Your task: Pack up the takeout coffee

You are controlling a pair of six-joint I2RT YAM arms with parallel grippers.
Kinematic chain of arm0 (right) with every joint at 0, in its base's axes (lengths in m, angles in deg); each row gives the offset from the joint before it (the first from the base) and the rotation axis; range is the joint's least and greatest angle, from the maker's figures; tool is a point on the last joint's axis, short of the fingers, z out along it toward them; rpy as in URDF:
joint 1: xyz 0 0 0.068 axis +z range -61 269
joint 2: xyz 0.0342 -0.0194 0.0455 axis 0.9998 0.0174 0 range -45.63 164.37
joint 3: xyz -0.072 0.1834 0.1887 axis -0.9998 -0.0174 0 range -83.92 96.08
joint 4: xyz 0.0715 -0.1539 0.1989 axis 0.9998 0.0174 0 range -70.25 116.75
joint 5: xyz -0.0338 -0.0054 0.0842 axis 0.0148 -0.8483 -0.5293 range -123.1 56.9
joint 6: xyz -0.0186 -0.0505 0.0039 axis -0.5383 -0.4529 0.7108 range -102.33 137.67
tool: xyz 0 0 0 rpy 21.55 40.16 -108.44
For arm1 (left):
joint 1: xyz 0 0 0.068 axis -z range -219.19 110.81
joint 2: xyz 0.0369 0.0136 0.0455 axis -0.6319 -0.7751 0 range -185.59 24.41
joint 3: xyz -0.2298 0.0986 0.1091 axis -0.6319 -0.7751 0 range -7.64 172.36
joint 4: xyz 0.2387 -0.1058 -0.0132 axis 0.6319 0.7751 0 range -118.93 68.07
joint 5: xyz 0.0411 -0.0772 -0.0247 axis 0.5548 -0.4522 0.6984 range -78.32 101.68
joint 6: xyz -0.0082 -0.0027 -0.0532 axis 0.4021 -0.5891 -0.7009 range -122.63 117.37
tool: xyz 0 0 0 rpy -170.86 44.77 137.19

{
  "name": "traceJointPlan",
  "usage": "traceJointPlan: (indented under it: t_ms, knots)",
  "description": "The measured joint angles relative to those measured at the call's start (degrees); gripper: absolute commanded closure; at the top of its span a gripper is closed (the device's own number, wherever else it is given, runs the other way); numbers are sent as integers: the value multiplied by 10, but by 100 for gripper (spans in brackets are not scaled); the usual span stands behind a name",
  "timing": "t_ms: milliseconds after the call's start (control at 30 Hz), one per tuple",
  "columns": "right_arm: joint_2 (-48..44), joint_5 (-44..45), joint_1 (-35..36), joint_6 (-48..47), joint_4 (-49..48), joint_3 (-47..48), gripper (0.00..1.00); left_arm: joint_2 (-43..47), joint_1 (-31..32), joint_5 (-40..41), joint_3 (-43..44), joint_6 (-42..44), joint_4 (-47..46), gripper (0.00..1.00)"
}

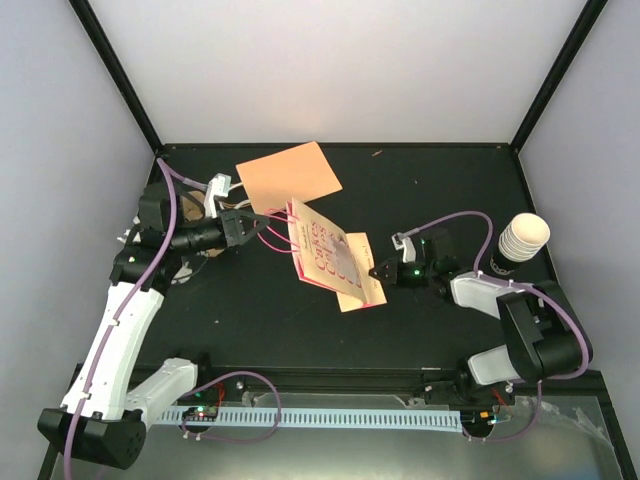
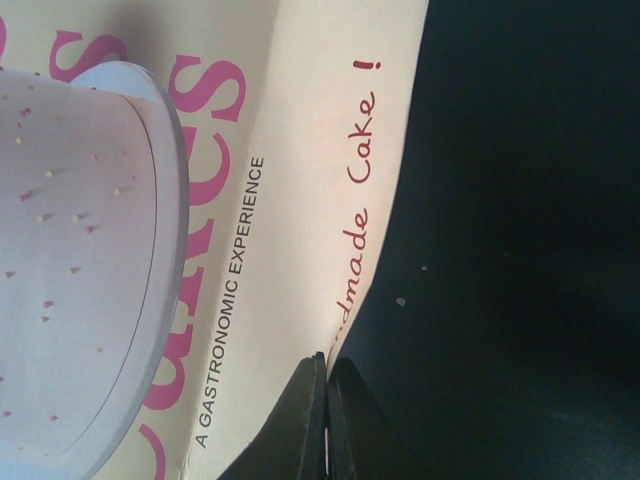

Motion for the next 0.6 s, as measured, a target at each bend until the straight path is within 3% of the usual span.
traceJointPlan:
  t_ms: [600]
  knots:
    - [42,43,51,-40,45,32,87,-19,58,3,3,-32,-49,98]
